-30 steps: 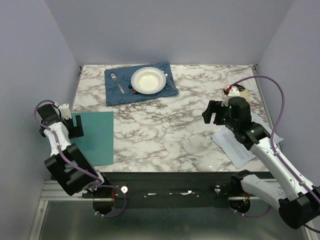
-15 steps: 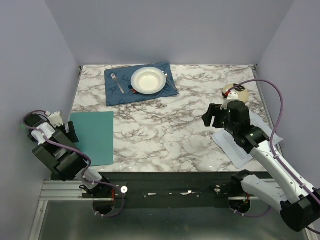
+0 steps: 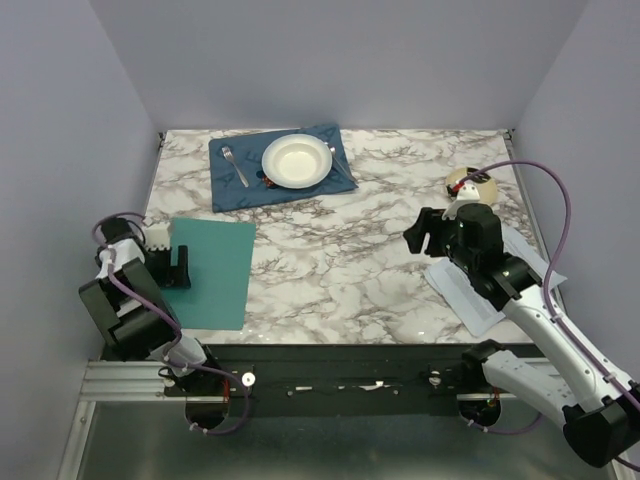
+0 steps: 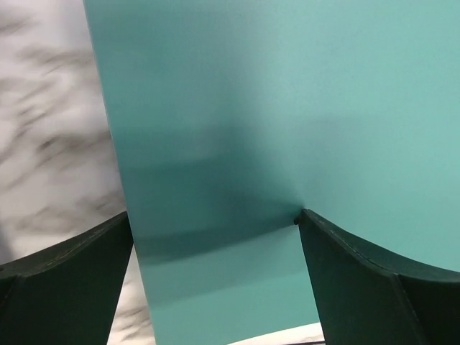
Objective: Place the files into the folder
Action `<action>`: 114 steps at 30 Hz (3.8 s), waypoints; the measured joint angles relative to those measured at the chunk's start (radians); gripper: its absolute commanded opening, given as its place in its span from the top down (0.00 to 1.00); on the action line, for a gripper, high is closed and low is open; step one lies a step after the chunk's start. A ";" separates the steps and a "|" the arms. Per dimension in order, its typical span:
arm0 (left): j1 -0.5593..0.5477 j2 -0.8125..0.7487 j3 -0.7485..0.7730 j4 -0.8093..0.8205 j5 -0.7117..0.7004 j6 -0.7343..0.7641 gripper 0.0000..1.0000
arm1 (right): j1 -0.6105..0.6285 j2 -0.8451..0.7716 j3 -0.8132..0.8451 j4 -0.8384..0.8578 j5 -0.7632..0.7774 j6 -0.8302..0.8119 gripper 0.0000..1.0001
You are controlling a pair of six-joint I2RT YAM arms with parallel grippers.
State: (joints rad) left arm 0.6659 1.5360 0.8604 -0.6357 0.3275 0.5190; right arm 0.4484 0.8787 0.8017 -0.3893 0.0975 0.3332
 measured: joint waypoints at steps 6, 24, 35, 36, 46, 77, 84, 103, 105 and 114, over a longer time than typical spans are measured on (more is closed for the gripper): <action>-0.258 -0.013 0.000 -0.013 -0.002 -0.051 0.01 | 0.035 0.031 -0.008 0.016 0.011 0.034 0.28; -0.735 -0.013 0.111 -0.196 0.105 -0.111 0.01 | 0.259 0.648 -0.001 0.219 -0.034 0.361 0.32; -0.610 -0.127 0.157 -0.167 -0.027 -0.047 0.04 | 0.266 0.675 0.064 0.269 -0.063 0.402 0.32; -0.590 -0.116 0.152 -0.127 -0.090 -0.045 0.04 | 0.266 0.675 0.064 0.269 -0.064 0.404 0.32; -0.694 -0.091 -0.024 0.085 -0.378 -0.003 0.02 | 0.279 0.672 0.062 0.270 -0.068 0.440 0.32; -1.519 -0.168 -0.031 -0.009 -0.432 -0.206 0.01 | 0.279 0.135 -0.260 0.181 -0.004 0.606 0.26; -1.465 -0.137 0.080 -0.017 -0.483 -0.214 0.01 | 0.287 -0.069 -0.373 0.177 -0.113 0.665 0.29; -1.141 0.268 0.478 0.113 -0.632 -0.273 0.01 | 0.472 0.209 -0.460 0.398 -0.311 0.712 0.28; -1.138 0.278 0.478 0.127 -0.643 -0.274 0.01 | 0.473 0.237 -0.460 0.424 -0.312 0.725 0.28; -1.083 0.325 0.467 0.218 -0.725 -0.277 0.01 | 0.474 0.310 -0.471 0.500 -0.266 0.808 0.30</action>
State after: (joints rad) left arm -0.4175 1.8606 1.3270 -0.4175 -0.3977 0.2420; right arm 0.9222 1.1885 0.3309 0.1108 -0.1688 1.1416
